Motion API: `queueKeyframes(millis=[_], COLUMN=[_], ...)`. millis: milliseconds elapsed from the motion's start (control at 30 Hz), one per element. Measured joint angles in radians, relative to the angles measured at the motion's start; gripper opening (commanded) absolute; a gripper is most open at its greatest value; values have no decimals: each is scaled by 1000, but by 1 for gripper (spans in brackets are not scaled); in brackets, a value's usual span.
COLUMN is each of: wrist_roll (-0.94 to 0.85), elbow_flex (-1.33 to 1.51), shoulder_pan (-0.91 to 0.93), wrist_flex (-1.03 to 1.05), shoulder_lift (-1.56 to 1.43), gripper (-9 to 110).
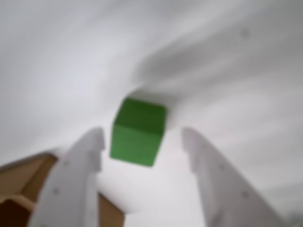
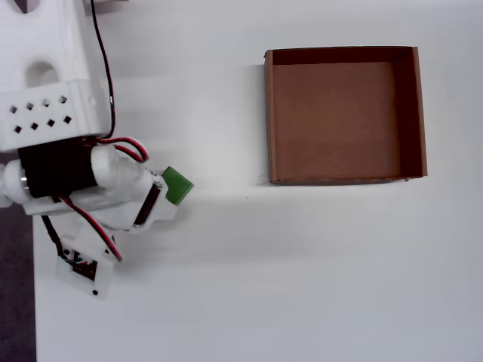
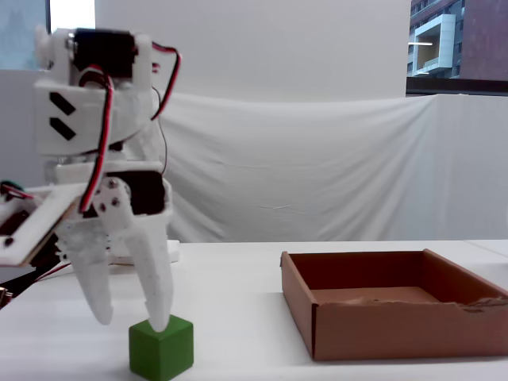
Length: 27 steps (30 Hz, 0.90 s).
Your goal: Grasp a green cube and put it in a box.
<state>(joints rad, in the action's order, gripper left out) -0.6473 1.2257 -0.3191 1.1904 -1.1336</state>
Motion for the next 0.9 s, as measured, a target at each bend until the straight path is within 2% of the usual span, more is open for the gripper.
queueKeyframes(millis=[900], wrist_roll=[0], elbow_flex=[0], shoulder_pan=[-44], wrist_flex=[0], shoulder_lift=[55], gripper=[23])
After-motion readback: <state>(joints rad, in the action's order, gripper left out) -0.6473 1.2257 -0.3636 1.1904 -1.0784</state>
